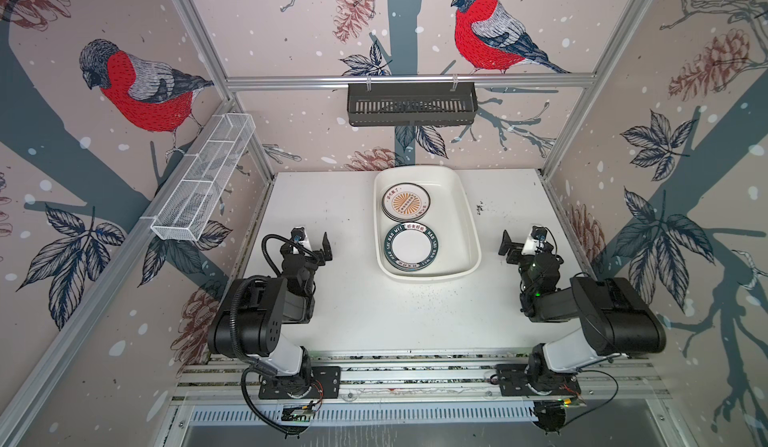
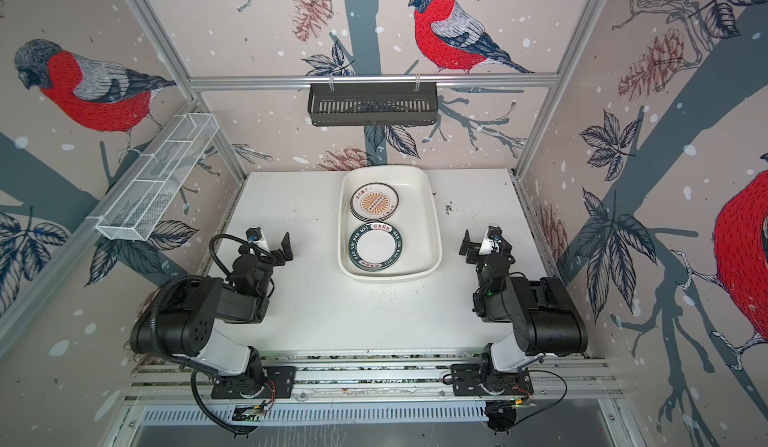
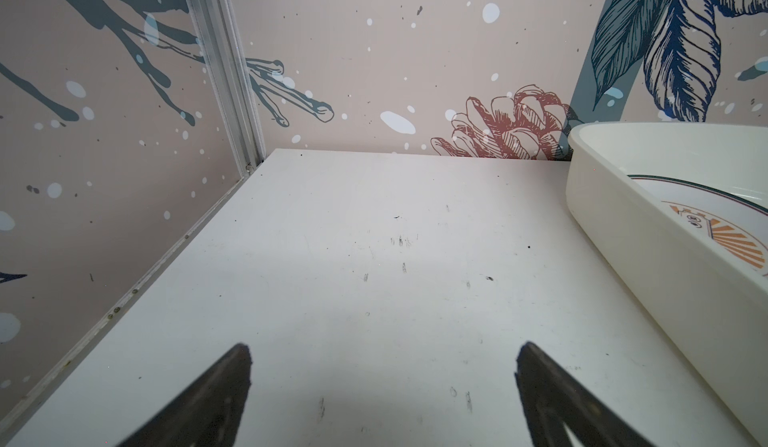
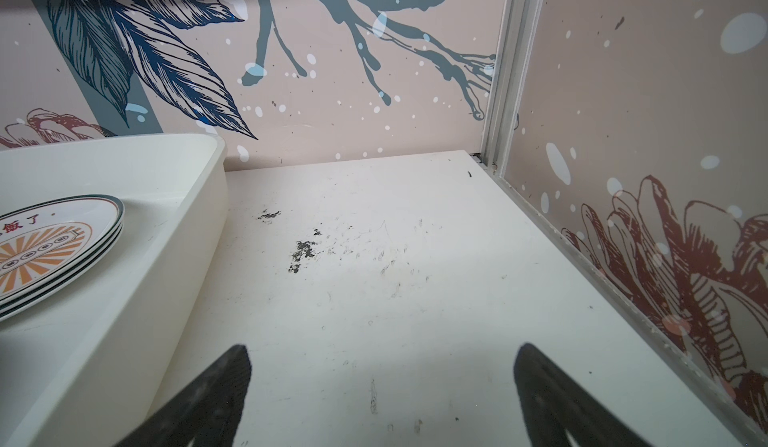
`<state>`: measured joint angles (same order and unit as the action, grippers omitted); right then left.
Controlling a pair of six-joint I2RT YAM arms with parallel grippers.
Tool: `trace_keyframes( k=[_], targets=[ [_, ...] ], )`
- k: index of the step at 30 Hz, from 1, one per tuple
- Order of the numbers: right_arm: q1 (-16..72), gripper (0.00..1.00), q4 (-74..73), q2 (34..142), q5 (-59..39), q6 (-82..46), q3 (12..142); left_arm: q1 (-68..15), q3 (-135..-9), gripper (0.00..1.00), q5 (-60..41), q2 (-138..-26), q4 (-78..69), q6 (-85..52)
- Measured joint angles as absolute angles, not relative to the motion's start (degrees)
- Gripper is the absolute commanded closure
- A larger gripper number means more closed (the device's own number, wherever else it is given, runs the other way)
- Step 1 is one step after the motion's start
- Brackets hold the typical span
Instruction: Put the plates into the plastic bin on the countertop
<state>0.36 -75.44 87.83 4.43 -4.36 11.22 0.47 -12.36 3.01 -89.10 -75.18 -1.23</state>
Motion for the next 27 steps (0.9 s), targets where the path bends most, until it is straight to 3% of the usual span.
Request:
trace_keyframes(
  k=[27],
  targets=[
    [0.3, 0.0, -75.4, 87.8, 4.4, -4.4, 11.2, 0.3, -12.8, 0.01, 1.3, -89.1, -74.3, -0.8]
  ],
)
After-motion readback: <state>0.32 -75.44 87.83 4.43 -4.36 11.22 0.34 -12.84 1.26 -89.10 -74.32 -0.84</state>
